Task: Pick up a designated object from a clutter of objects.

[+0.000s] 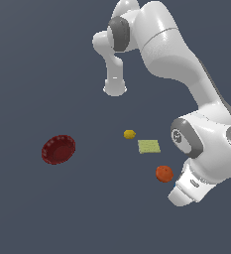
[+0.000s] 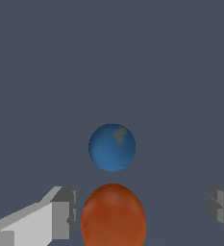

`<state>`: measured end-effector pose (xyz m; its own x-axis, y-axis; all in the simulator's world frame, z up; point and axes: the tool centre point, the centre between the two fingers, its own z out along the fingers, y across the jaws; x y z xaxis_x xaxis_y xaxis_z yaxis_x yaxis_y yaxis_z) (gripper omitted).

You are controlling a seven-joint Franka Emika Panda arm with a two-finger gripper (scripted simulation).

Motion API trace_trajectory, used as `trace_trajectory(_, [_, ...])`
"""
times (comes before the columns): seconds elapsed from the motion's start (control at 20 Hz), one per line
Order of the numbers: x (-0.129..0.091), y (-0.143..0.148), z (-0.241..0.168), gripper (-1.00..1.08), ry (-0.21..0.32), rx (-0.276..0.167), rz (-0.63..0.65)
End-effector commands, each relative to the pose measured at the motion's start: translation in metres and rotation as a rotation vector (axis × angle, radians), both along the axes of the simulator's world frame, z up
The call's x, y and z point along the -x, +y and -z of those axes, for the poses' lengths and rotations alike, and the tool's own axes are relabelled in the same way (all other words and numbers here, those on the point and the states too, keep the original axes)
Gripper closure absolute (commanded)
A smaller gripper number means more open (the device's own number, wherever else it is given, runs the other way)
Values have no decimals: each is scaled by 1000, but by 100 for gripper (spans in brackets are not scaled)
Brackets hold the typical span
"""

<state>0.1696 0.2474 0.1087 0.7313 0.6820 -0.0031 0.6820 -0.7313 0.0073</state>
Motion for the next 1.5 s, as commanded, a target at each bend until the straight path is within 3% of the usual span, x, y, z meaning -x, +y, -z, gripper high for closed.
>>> trace_trajectory(0.0, [-1, 10, 11, -92, 0, -3, -26])
trace_trajectory(0.4, [-1, 26, 27, -92, 3, -7, -63])
trace_trajectory(0.7, [0, 25, 34, -92, 4, -7, -62])
trace_trajectory(1.15, [1, 25, 77, -92, 3, -7, -64])
trace_trajectory(1.45, [-1, 26, 78, -92, 3, -7, -64])
